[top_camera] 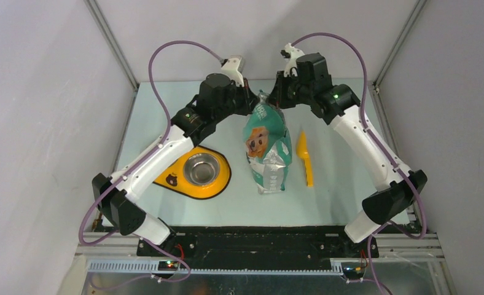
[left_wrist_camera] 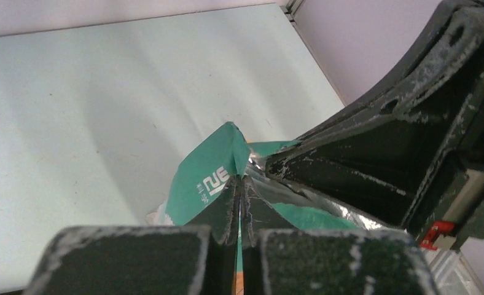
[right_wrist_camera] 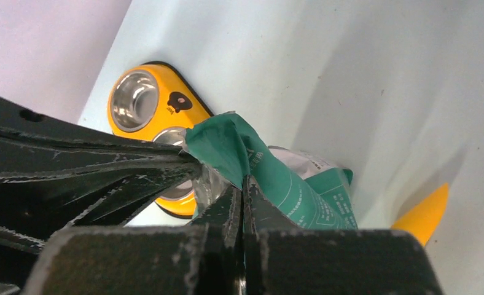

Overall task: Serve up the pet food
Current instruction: Open the pet food bag at the center of the board.

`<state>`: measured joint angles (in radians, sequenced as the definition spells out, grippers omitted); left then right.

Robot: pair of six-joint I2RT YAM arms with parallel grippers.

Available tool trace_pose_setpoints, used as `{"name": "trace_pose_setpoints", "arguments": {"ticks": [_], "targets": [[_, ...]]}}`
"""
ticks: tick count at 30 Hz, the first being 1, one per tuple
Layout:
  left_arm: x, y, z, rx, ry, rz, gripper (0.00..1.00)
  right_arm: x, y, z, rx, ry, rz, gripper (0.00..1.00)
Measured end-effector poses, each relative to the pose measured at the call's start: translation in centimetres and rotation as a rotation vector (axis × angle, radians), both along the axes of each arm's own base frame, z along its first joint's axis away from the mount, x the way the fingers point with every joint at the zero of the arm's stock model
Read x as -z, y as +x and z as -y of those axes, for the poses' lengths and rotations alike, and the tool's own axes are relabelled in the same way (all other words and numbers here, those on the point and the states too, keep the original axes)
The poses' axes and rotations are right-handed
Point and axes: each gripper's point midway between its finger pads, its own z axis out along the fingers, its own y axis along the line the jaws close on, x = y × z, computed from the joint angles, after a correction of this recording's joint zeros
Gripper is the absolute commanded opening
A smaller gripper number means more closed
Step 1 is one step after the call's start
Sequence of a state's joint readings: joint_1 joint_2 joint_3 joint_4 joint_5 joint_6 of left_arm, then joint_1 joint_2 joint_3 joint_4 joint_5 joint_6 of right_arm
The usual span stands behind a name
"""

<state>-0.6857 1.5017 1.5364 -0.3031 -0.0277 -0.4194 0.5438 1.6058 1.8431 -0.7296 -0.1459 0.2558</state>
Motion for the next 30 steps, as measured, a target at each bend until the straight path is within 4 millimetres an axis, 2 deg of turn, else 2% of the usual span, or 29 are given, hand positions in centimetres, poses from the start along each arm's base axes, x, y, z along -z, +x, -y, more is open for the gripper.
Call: {"name": "trace_pose_setpoints", "arguments": {"ticks": [4,9,10,11,12,13,14,15,17,18,23,27,30], "targets": [[-0.7,-0.3,-0.3,-0.001,0.041,0.018,0.0,-0.7,0.1,1.1,0.028,0.021,0.005,0.0],[-0.4,0.0,-2.8,-0.07,0.16,0.016,0.0,-2.1,0.2,4.2,0.153,-0.142,0.14,0.0],[-0.4,0.0,-3.2,-0.079,0.174,0.012,0.03,-2.2,0.1,4.6,0.163,-0.169,0.158,0.0],[-0.5,-0.1,-3.4,-0.08,0.182,0.009,0.23,-2.3,-0.2,4.7,0.165,-0.198,0.173,0.0],[-0.6,-0.2,-3.4,-0.077,0.185,0.006,0.37,-2.3,-0.4,4.5,0.16,-0.211,0.18,0.0],[-0.9,-0.3,-3.4,-0.069,0.181,0.004,0.58,-2.4,-0.6,4.3,0.148,-0.218,0.187,0.0],[-1.2,-0.5,-3.3,-0.059,0.178,0.006,0.66,-2.4,-0.8,3.9,0.135,-0.214,0.186,0.0],[-1.5,-0.7,-2.9,-0.04,0.16,0.004,0.79,-2.4,-1.0,3.6,0.121,-0.207,0.183,0.0],[-1.9,-1.3,-1.9,0.014,0.121,-0.005,0.95,-2.5,-1.6,2.8,0.086,-0.175,0.167,0.0],[-2.0,-1.7,-1.4,0.041,0.105,-0.011,0.98,-2.5,-1.9,2.2,0.065,-0.144,0.148,0.0],[-2.9,-3.0,0.4,0.142,0.019,-0.035,0.99,-2.4,-3.2,0.3,-0.026,0.06,0.043,0.0],[-3.2,-3.4,1.0,0.164,-0.018,-0.053,0.99,-2.3,-4.3,-1.0,-0.1,0.244,-0.055,0.0],[-2.9,-3.6,0.9,0.16,-0.023,-0.066,0.91,-2.2,-4.3,-1.7,-0.114,0.326,-0.1,0.0]]}}
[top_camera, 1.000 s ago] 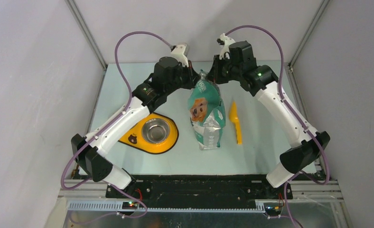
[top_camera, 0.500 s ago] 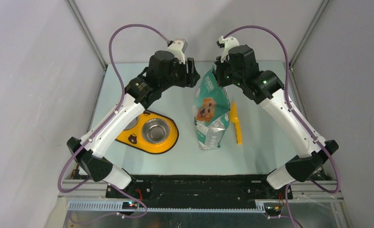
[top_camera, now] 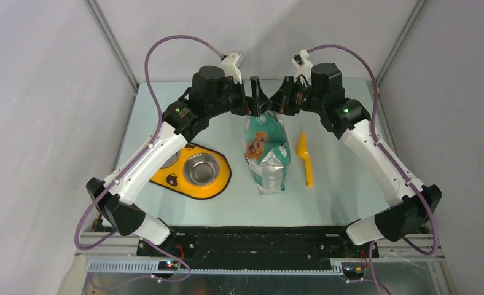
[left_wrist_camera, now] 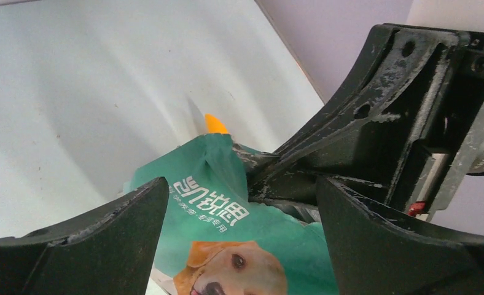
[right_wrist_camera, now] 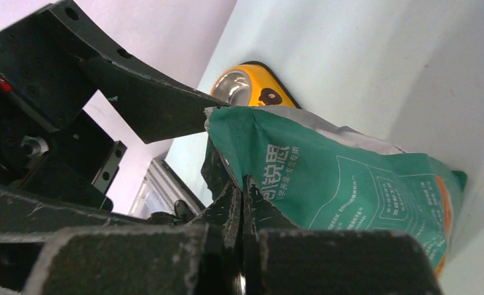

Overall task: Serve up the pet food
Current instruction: Open the pet food bag at the center of the board.

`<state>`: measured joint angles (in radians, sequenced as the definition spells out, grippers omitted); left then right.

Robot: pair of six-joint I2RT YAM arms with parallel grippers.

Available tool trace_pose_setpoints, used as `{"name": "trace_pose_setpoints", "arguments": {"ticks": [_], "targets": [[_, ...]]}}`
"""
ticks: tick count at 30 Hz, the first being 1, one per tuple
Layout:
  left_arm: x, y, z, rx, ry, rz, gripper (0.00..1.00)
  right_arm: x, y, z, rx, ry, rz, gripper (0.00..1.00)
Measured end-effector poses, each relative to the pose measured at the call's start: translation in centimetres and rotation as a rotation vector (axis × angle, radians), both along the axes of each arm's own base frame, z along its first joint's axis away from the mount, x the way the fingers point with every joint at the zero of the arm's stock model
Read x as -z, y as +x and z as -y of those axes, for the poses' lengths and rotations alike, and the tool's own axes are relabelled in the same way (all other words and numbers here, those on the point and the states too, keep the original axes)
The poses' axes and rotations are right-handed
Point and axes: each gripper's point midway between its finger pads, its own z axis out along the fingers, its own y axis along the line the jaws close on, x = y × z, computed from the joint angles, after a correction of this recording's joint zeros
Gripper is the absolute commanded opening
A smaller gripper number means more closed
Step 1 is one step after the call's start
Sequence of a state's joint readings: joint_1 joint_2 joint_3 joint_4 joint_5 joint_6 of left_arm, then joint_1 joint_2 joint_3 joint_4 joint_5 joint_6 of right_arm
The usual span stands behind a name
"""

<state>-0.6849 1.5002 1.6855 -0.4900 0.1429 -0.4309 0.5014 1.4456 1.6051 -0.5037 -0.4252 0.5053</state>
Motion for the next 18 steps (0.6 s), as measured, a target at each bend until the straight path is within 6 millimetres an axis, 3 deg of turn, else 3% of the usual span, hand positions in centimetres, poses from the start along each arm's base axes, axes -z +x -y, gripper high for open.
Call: {"name": "trace_pose_setpoints", "arguments": {"ticks": [7,18], "targets": [[1.4,-0.1,-0.6,-0.053,-0.001,-0.045,0.61,0.0,-0.3,0.5,0.048,0.067,-0.045,0.0],[1.5,1.3,-1.3,-0.151,0.015,-0.06,0.68,0.1,-0.3,0.5,0.08,0.021,-0.003,0.0]]}}
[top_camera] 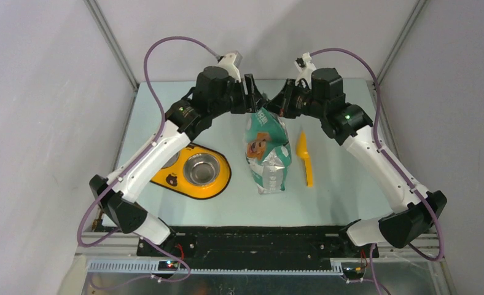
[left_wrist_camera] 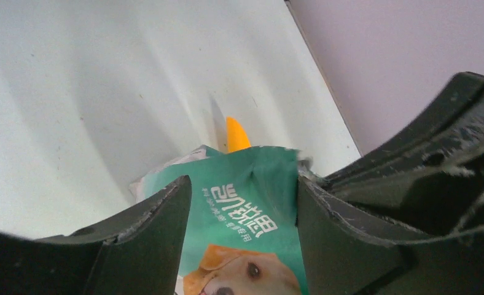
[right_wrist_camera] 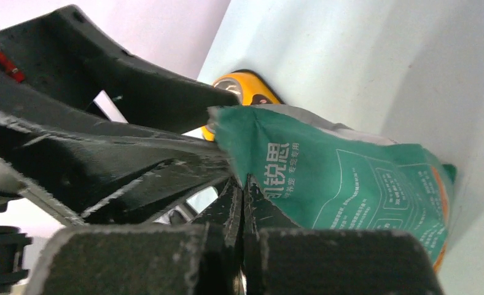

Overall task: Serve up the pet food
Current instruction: Open the pet food bag at the center of the board.

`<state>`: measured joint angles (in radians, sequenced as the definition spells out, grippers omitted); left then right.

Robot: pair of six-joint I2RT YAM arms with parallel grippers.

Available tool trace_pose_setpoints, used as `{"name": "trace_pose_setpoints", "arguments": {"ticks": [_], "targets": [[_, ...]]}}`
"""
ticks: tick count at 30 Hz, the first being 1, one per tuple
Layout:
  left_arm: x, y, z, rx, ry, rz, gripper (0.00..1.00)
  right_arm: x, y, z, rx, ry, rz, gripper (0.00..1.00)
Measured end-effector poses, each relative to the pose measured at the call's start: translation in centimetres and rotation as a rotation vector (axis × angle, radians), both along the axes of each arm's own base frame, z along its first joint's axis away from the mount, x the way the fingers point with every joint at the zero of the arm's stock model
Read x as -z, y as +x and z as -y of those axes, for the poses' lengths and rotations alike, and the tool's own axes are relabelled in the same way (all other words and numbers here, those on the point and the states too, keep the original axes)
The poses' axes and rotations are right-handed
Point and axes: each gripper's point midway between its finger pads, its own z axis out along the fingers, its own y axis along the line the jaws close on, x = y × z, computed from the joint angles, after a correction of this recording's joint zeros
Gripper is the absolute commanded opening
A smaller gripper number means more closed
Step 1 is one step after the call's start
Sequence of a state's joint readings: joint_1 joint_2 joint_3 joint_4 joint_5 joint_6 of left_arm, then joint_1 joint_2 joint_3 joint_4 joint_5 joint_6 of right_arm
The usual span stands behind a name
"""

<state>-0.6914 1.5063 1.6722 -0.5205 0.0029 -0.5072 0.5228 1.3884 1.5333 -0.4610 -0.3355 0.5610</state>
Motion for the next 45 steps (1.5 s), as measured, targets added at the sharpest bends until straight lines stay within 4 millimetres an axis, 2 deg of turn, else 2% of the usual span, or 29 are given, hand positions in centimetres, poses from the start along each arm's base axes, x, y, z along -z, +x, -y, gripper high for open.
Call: {"name": "trace_pose_setpoints", "arguments": {"ticks": [2,4,6,8,9,10,12,13,16,19,24,31,32,34,38,40,45], "targets": [[0.1,0.5,0.4,0.001,0.001,-0.003,0.69,-0.1,-0.4,-0.3,-0.007,-0.026,0.019,0.0],[0.4,0.6,0.7,0.008,0.003,-0.01,0.66,0.1,-0.4,-0.2,0.006,-0.057,0.034,0.0],[0.3,0.7,1.1,0.015,0.006,-0.011,0.58,0.0,-0.3,0.0,0.022,-0.083,0.051,0.0],[0.1,0.6,1.5,0.022,0.018,-0.01,0.4,0.0,-0.2,0.1,0.036,-0.108,0.067,0.0],[0.0,0.5,1.9,0.027,0.024,-0.009,0.35,0.0,-0.2,0.2,0.044,-0.118,0.073,0.0],[0.0,0.4,2.2,0.029,0.025,-0.009,0.21,0.1,-0.2,0.3,0.053,-0.13,0.078,0.0],[-0.2,0.0,2.9,0.041,0.023,-0.005,0.03,0.2,-0.2,0.5,0.07,-0.156,0.093,0.0],[-0.2,-0.3,3.1,0.049,0.026,-0.001,0.01,0.2,-0.2,0.7,0.082,-0.173,0.102,0.0],[0.1,-0.6,3.3,0.048,0.044,0.014,0.0,0.3,-0.2,1.3,0.114,-0.238,0.132,0.0],[1.3,-0.7,2.5,0.011,0.098,0.035,0.0,-0.1,-0.1,2.3,0.135,-0.344,0.184,0.0],[1.2,-0.9,1.1,-0.049,0.197,0.107,0.0,-0.7,0.9,2.8,0.108,-0.558,0.315,0.0],[0.7,-0.3,0.7,-0.051,0.275,0.145,0.0,-0.9,2.2,3.3,0.091,-0.715,0.424,0.0],[0.7,-0.3,0.7,-0.045,0.287,0.147,0.0,-0.9,2.2,3.2,0.089,-0.716,0.425,0.04],[0.7,-0.4,0.7,-0.033,0.298,0.149,0.0,-0.8,2.1,3.1,0.082,-0.706,0.417,0.19],[0.7,-0.6,0.4,-0.011,0.313,0.141,0.0,-0.6,1.7,3.0,0.078,-0.649,0.362,0.4],[0.8,-0.5,0.3,-0.008,0.315,0.138,0.0,-0.2,1.6,3.2,0.092,-0.626,0.318,0.45],[0.8,-0.4,0.1,-0.005,0.317,0.14,0.0,2.1,1.0,3.6,0.107,-0.605,0.172,0.46]]}}
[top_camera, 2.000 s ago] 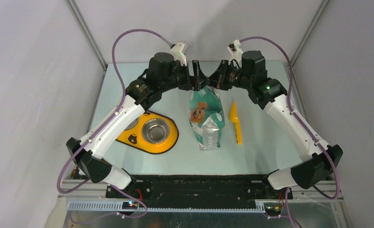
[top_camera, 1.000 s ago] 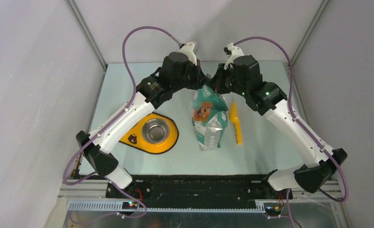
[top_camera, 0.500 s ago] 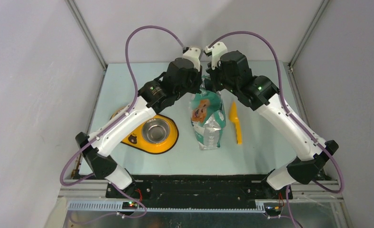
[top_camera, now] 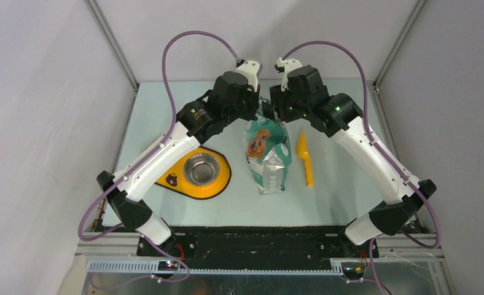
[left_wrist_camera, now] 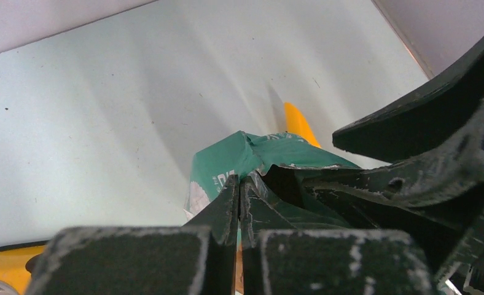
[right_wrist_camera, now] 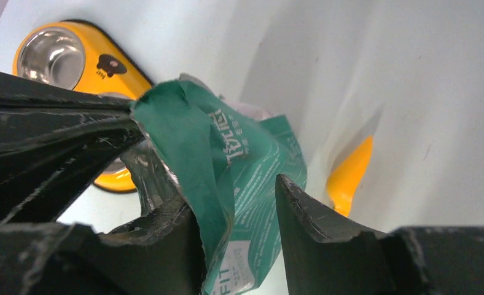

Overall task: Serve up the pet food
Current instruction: Open the pet food bag at the center of the board.

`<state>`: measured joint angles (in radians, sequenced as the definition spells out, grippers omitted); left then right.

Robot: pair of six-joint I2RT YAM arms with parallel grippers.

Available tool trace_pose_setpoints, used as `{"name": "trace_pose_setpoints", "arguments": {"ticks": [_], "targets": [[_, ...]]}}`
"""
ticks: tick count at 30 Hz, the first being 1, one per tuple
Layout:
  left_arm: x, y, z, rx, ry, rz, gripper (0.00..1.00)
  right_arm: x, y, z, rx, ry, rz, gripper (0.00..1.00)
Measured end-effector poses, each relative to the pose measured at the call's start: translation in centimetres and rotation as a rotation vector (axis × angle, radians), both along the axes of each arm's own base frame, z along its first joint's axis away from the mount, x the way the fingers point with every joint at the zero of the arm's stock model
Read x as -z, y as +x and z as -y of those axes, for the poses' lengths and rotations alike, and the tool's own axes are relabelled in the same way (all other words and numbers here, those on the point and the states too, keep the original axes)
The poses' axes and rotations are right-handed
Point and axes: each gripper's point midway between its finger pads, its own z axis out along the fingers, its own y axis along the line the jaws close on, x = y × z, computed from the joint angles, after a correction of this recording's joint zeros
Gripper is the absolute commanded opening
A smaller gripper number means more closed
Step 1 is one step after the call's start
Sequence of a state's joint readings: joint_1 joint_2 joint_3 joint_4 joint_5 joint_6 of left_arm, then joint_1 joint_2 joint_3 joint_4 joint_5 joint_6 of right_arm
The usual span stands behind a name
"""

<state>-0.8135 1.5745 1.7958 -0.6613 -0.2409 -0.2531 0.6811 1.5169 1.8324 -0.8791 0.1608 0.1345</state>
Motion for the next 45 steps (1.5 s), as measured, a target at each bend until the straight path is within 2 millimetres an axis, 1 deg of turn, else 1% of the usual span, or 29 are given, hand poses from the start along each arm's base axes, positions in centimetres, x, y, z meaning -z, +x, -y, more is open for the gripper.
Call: {"name": "trace_pose_setpoints", "arguments": {"ticks": [1,2,3,4,5,6,10,13,16,17,18,19,20,21,22,23,24,26,31,35,39,41,43,45], "targets": [[0.0,0.0,0.0,0.002,0.0,0.0,0.0,0.4,-0.2,0.0,0.002,0.009,-0.027,0.41],[0.0,-0.1,0.0,0.005,0.0,0.0,0.0,0.8,-0.4,0.1,0.004,0.017,-0.051,0.28],[-0.1,-0.1,0.0,0.007,0.0,0.001,0.0,1.1,-0.7,0.1,0.005,0.024,-0.07,0.22],[-0.1,-0.1,0.1,0.01,0.001,0.002,0.0,1.2,-0.8,0.1,0.004,0.026,-0.078,0.11],[-0.1,-0.2,0.1,0.013,0.003,0.003,0.0,1.3,-1.0,0.0,0.007,0.035,-0.091,0.04],[-0.1,-0.2,0.1,0.014,0.004,0.004,0.0,1.4,-1.3,0.1,0.01,0.038,-0.099,0.0],[-0.3,-0.3,0.5,0.032,-0.01,0.008,0.0,1.1,-1.5,1.2,0.054,0.034,-0.095,0.0],[-0.7,-0.4,0.8,0.048,-0.029,0.015,0.0,0.9,-1.0,2.8,0.098,0.053,-0.091,0.0],[-1.0,-0.6,0.7,0.056,-0.042,0.018,0.0,0.7,-0.8,4.4,0.118,0.108,-0.094,0.0],[-1.2,-0.7,0.7,0.064,-0.048,0.018,0.07,0.5,-1.0,4.6,0.107,0.142,-0.096,0.0],[-1.2,-0.7,0.4,0.059,-0.041,0.016,0.23,0.3,-1.3,4.7,0.098,0.165,-0.098,0.0],[-1.0,-0.7,-0.3,0.049,-0.028,0.012,0.32,0.1,-1.7,4.8,0.086,0.191,-0.101,0.0],[-0.8,-0.4,-0.9,0.038,-0.018,0.004,0.51,0.1,-2.1,4.9,0.079,0.208,-0.106,0.0],[-0.7,-0.2,-1.4,0.028,-0.016,-0.007,0.59,-0.1,-2.5,4.9,0.068,0.234,-0.111,0.0],[-0.4,-0.1,-1.7,0.025,-0.02,-0.025,0.75,-0.1,-2.9,4.7,0.054,0.258,-0.119,0.0],[-0.2,0.0,-2.0,0.022,-0.024,-0.04,0.82,-0.1,-3.2,4.5,0.045,0.272,-0.125,0.0],[0.0,-0.2,-1.9,0.028,-0.035,-0.06,0.95,0.0,-3.4,4.2,0.034,0.284,-0.132,0.0],[0.2,-0.9,-1.3,0.059,-0.062,-0.095,0.99,0.1,-3.6,3.7,0.022,0.298,-0.139,0.0],[0.1,-2.6,0.6,0.109,-0.137,-0.159,0.99,0.1,-4.0,2.5,-0.002,0.309,-0.134,0.0],[-0.3,-3.3,1.1,0.104,-0.21,-0.191,0.99,0.1,-4.3,1.8,-0.006,0.297,-0.12,0.0],[-1.0,-3.7,1.6,0.105,-0.274,-0.211,1.0,0.3,-4.4,1.8,0.01,0.289,-0.097,0.0],[-1.0,-3.8,2.0,0.103,-0.278,-0.224,0.99,0.3,-4.5,1.9,0.019,0.292,-0.083,0.0],[-0.8,-3.7,2.7,0.106,-0.276,-0.237,0.98,0.4,-4.6,2.1,0.035,0.295,-0.07,0.0],[0.0,-3.5,3.8,0.111,-0.254,-0.257,0.98,0.3,-4.7,2.4,0.051,0.298,-0.059,0.0]]}}
